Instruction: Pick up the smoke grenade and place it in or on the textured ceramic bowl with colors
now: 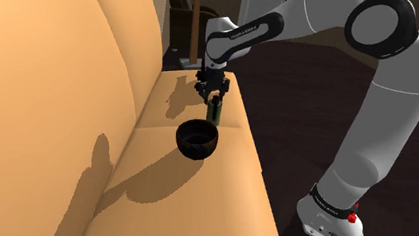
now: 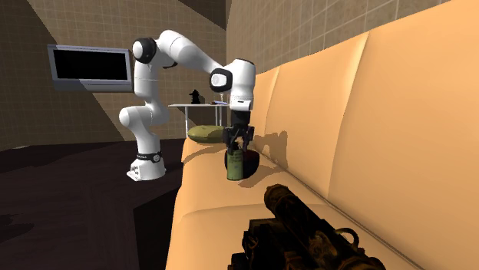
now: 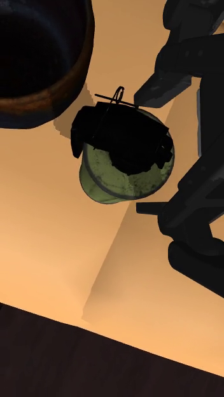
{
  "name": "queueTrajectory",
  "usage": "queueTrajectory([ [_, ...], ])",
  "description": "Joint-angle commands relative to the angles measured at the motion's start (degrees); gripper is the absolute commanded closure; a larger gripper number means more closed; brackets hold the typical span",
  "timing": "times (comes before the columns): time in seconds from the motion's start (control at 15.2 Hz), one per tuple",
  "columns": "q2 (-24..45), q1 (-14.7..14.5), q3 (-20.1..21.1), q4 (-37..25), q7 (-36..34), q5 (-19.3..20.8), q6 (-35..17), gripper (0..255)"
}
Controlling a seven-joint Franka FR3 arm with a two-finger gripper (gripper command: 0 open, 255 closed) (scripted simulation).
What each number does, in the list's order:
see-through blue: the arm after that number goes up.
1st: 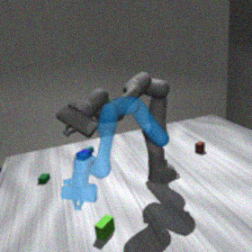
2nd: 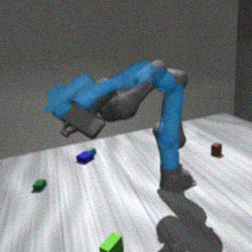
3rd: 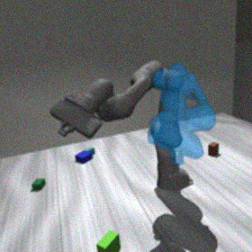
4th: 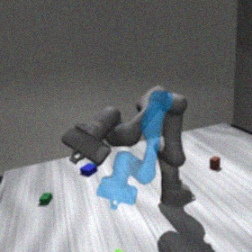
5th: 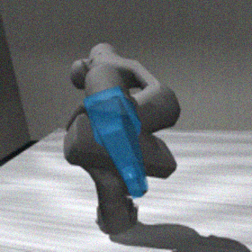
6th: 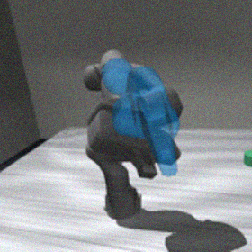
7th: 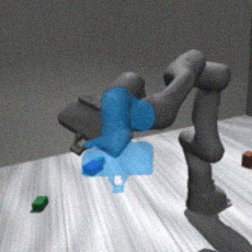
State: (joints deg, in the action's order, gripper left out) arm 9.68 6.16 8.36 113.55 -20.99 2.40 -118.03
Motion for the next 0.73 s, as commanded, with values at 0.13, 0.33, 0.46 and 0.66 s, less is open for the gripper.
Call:
queueTrajectory([
  [0.13, -1.18, -0.02, 0.09, -1.81, 0.10, -0.25, 2.97, 255],
  [0.33, -2.00, 0.00, 0.11, -3.14, 0.23, -0.42, 5.11, 255],
  [0.46, -2.50, 0.02, 0.12, -4.09, 0.31, -0.51, 6.55, 255],
  [0.66, -3.15, 0.03, 0.14, -5.61, 0.42, -0.64, 8.71, 255],
])
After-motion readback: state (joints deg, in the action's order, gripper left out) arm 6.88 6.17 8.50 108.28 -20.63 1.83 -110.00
